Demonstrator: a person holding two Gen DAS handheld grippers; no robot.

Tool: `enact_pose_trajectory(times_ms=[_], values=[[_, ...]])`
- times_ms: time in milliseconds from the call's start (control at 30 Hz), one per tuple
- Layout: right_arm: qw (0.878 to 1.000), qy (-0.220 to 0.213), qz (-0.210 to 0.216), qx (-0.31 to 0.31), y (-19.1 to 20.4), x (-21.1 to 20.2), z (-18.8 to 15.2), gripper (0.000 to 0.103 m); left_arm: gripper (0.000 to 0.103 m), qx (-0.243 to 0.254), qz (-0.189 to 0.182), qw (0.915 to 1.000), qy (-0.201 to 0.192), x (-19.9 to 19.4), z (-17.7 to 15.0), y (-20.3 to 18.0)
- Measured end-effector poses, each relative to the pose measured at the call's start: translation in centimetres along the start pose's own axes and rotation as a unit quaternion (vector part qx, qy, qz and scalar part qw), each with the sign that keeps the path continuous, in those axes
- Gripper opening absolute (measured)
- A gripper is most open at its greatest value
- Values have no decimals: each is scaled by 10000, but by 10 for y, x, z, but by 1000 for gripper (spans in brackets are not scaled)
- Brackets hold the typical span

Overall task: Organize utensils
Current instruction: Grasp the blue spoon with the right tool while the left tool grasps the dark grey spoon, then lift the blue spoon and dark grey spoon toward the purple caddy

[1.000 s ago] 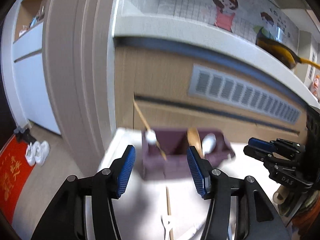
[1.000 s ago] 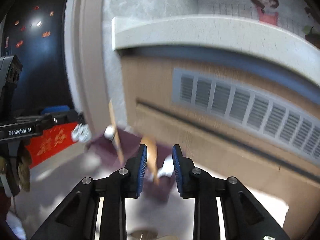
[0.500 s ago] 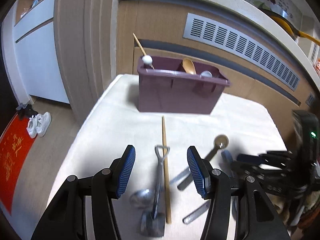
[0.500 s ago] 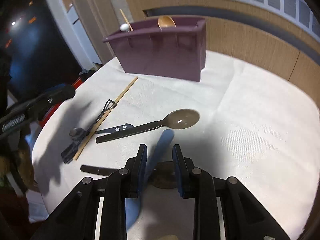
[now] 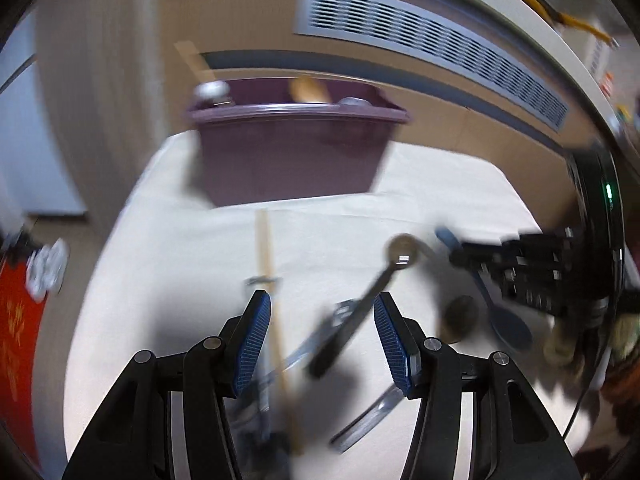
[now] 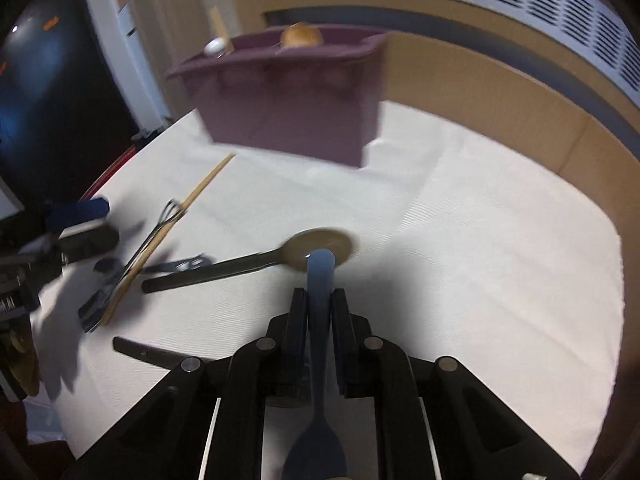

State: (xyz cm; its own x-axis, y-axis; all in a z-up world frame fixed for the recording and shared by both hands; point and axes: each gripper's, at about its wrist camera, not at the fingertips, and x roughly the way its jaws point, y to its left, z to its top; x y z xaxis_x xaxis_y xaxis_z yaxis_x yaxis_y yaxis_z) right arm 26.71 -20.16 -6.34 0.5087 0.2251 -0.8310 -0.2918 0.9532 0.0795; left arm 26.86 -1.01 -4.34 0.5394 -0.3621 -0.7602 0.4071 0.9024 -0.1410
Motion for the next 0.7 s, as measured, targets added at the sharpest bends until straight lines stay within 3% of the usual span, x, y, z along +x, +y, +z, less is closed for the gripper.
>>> enact_pose_trajectory(times_ms=[200, 400, 467, 700], values=[[9993, -251, -107, 246, -36, -14, 5, 11, 54, 1154, -253, 9912, 598, 47, 29, -55], [9981, -439, 0, 443, -56, -25, 1, 11, 54, 1890, -11, 9730, 1327, 99, 44, -90], [9980, -474, 4, 413, -57, -26, -2, 11, 54, 2007, 132, 9675, 1531, 111, 48, -94], [9973, -559, 104, 456, -62, -27, -10, 11, 48, 1670, 83, 9669, 1927, 122, 62, -90]])
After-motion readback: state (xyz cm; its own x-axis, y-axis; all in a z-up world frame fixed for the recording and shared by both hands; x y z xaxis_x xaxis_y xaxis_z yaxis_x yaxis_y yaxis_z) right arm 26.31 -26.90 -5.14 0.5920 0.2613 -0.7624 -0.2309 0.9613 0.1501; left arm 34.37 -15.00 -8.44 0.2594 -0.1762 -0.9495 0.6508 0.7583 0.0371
